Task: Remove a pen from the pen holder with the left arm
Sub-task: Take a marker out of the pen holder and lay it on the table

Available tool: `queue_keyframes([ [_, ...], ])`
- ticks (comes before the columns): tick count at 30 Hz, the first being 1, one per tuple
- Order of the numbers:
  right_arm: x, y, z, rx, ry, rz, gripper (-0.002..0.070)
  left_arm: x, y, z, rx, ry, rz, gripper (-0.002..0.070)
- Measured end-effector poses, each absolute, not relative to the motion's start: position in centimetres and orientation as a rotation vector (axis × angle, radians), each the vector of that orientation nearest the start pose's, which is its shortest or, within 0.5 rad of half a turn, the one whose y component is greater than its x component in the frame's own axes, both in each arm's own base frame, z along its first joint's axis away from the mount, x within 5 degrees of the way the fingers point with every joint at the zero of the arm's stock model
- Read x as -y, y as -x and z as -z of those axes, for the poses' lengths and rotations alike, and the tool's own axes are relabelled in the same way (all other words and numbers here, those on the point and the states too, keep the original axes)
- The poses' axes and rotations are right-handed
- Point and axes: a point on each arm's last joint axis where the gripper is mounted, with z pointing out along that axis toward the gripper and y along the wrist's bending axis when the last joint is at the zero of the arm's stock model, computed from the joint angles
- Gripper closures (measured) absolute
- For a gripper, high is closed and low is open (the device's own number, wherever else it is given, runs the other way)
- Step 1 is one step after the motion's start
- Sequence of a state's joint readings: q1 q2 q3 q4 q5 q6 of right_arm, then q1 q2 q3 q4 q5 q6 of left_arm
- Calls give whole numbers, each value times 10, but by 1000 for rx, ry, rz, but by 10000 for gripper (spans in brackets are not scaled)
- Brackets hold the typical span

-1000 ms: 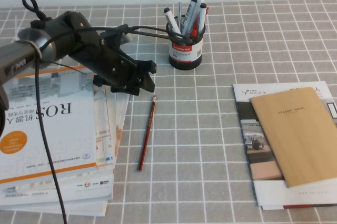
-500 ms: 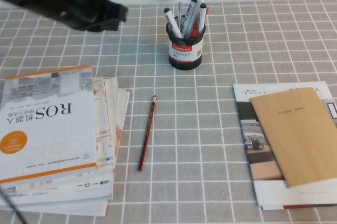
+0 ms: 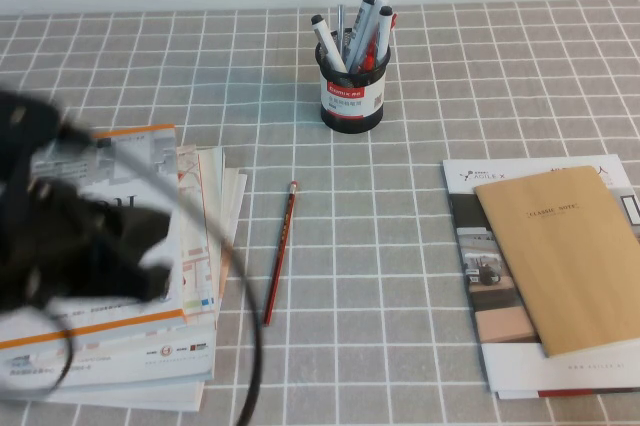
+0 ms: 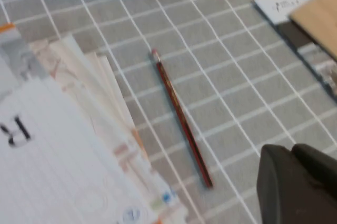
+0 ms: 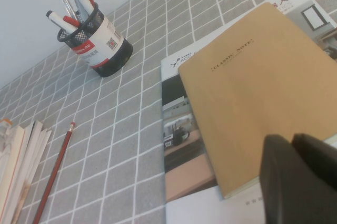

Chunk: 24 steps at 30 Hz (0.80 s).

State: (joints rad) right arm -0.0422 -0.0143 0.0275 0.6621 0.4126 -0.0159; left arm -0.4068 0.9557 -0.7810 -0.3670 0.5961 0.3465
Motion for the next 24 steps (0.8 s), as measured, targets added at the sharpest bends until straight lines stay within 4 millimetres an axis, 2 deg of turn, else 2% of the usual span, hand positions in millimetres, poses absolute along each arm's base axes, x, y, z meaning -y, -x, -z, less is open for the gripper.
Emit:
queue_keyframes([
  [4,-20,-52,-175,-1818,-420,-620,689,79,-134,-308,-2203,-665,421,674],
  [7,-20,-52,-175,-1818,-420,-620,689,71,-118,-306,-2224,-728,374,674],
  [13,-20,-52,-175,-1818,-420,-620,689,57,-108,-307,-2217,-797,203,675],
  [18,-20,-52,-175,-1818,-420,-620,689,49,-109,-299,-2299,-704,131,675],
  [21,-20,-52,-175,-1818,-420,-620,689,46,-108,-289,-2255,-678,113,675],
  [24,-20,-52,-176,-1817,-421,-620,689,43,-102,-273,-2126,-641,120,675],
])
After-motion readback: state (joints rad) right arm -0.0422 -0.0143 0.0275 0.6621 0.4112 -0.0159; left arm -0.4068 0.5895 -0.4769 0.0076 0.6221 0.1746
